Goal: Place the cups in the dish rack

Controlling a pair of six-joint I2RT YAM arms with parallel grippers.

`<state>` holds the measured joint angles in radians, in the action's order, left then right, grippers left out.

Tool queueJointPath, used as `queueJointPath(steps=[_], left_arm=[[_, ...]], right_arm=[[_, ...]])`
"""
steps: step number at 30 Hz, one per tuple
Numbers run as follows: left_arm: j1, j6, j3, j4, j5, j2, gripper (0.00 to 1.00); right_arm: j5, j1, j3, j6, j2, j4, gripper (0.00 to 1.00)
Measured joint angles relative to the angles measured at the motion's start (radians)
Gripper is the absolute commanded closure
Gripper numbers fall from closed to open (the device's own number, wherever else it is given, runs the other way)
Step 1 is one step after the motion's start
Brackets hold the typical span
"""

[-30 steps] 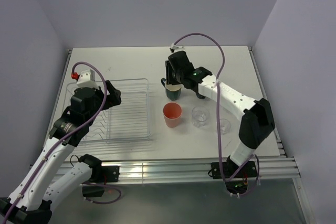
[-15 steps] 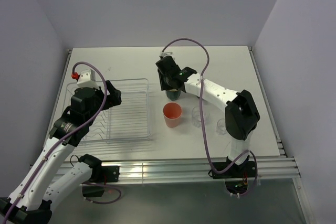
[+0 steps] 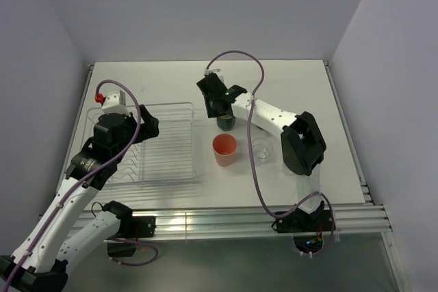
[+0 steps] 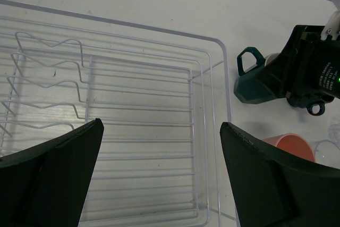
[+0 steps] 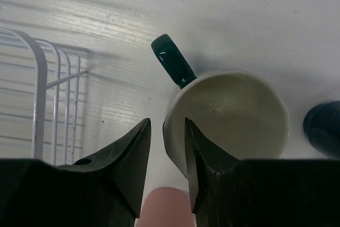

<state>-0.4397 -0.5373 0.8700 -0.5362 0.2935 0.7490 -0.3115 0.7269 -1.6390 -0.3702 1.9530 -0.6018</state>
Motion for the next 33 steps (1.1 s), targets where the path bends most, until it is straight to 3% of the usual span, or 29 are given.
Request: queueJointPath(steps=[11,33], left_arm=[[0.0,0.001,0.0,0.0,0.0,0.001,0.01],[0.0,0.001,0.0,0.0,0.0,0.002,0.01]], right_arm=[[-0.005,0.0,-0.012,0.013,0.051,-0.016,0.64],[-0.012,-0.003,0.055,0.148,0.034,0.02,0.6]])
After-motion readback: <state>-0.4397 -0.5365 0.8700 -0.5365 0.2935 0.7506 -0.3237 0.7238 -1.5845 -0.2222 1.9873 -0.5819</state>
